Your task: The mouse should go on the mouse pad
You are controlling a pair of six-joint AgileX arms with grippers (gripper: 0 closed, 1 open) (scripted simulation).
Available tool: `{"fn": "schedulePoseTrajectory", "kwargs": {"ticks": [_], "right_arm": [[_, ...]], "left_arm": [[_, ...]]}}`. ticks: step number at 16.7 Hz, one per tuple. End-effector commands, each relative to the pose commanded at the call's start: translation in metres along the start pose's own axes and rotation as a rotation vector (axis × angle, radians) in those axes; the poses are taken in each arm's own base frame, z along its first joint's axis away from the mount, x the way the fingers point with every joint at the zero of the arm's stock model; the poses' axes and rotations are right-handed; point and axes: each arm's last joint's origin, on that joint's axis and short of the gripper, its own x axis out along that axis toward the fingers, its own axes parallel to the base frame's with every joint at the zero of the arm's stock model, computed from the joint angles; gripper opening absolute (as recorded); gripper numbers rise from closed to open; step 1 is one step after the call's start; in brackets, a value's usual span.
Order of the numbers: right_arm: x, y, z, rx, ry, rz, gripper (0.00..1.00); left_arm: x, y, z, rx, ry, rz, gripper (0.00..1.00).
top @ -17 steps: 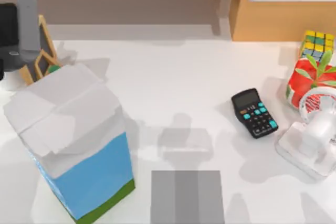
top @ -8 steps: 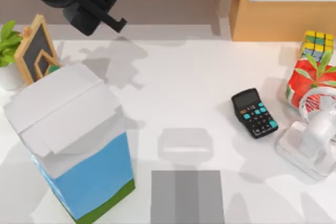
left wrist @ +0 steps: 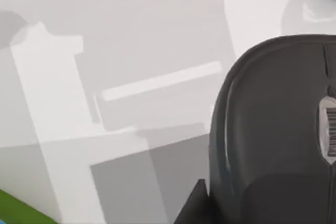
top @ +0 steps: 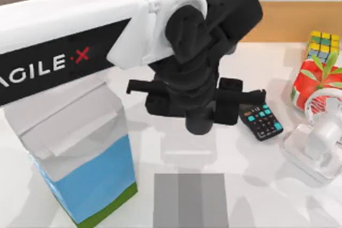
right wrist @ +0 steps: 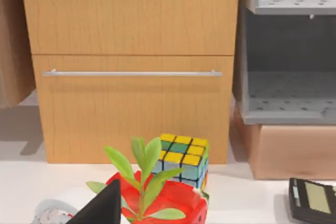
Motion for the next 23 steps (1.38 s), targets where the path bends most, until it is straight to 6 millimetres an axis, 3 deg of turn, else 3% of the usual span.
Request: {"fn": "schedulePoseTrajectory", "kwargs": {"ticks": [3, 7, 15, 23], "right_arm": [[0.000, 0.000, 0.000, 0.000, 0.000, 0.000, 1.00], [0.000, 0.000, 0.000, 0.000, 0.000, 0.000, 1.00], [0.000, 0.000, 0.000, 0.000, 0.000, 0.000, 1.00], [0.000, 0.000, 0.000, 0.000, 0.000, 0.000, 1.00]], "left_arm": [[0.033, -0.022, -0.033, -0.122, 0.160, 0.043, 0.00], [0.057, -0.019, -0.055, -0.233, 0.279, 0.136, 0.00], [0.059, -0.017, -0.056, -0.241, 0.283, 0.142, 0.00], [0.077, -0.016, -0.060, -0.244, 0.282, 0.142, 0.00]]}}
